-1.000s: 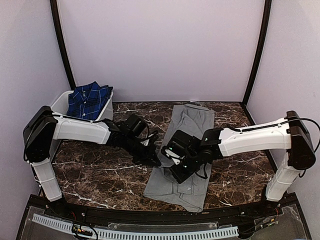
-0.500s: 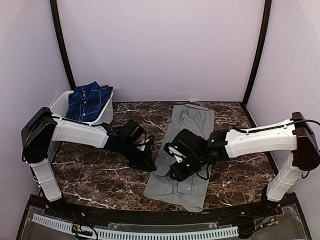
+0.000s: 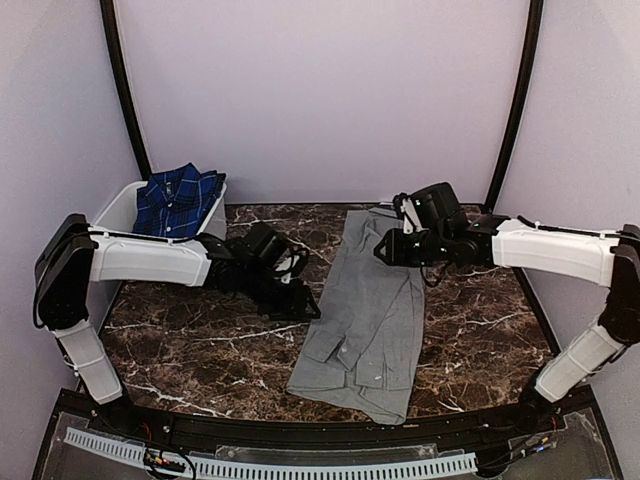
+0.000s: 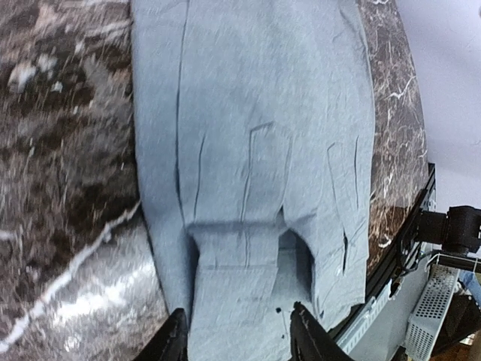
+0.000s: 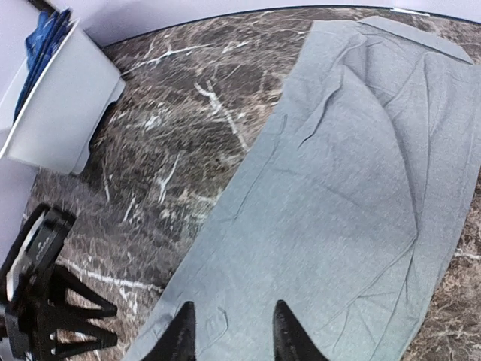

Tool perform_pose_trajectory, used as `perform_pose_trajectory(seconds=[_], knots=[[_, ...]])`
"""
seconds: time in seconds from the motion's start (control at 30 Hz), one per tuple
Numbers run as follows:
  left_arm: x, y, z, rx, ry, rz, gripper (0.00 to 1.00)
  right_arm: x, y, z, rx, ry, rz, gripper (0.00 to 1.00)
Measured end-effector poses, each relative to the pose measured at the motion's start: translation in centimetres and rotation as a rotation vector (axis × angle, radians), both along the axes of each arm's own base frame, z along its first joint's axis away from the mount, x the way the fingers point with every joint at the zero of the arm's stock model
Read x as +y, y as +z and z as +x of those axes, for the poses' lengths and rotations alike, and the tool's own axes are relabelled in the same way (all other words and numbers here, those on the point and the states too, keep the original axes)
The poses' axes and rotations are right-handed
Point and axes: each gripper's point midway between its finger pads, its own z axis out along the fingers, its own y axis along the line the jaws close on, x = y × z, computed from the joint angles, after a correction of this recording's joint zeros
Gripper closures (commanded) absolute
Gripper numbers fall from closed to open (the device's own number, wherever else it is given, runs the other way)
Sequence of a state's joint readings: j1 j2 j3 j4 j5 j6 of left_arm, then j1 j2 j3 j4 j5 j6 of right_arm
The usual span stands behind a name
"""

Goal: Fold and stack the long sleeve shirts
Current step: Adjust the sleeve of the square-folded shirt.

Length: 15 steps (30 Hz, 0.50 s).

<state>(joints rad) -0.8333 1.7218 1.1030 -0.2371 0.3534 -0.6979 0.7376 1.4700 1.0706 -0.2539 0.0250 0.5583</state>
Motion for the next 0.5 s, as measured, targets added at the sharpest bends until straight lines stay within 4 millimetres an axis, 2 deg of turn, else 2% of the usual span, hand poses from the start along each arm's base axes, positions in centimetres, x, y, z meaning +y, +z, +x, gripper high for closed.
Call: perform_pose_trajectory(seconds=[0.1, 0.2, 0.37, 0.5], knots=[[-1.6, 0.3, 2.4, -0.056, -0.003, 0.009, 0.55, -0.8, -1.2, 3.6, 0.019, -0.042, 0.016, 0.79], [-2.3, -0.6, 4.4, -0.085, 0.004, 0.039, 0.55, -0.7, -3.0, 6.6, 0.045, -0.051, 0.014, 0.81], [-0.6, -3.5, 5.7, -0.071, 0.03, 0.13, 0.54, 0.0, -5.1, 10.8, 0.077, -0.051, 0.033, 0.85], [0.5, -4.8, 6.2, -0.062, 0.039, 0.176, 0.53, 0.1, -6.6, 15.4, 0.091, -0.069, 0.071, 0.87]])
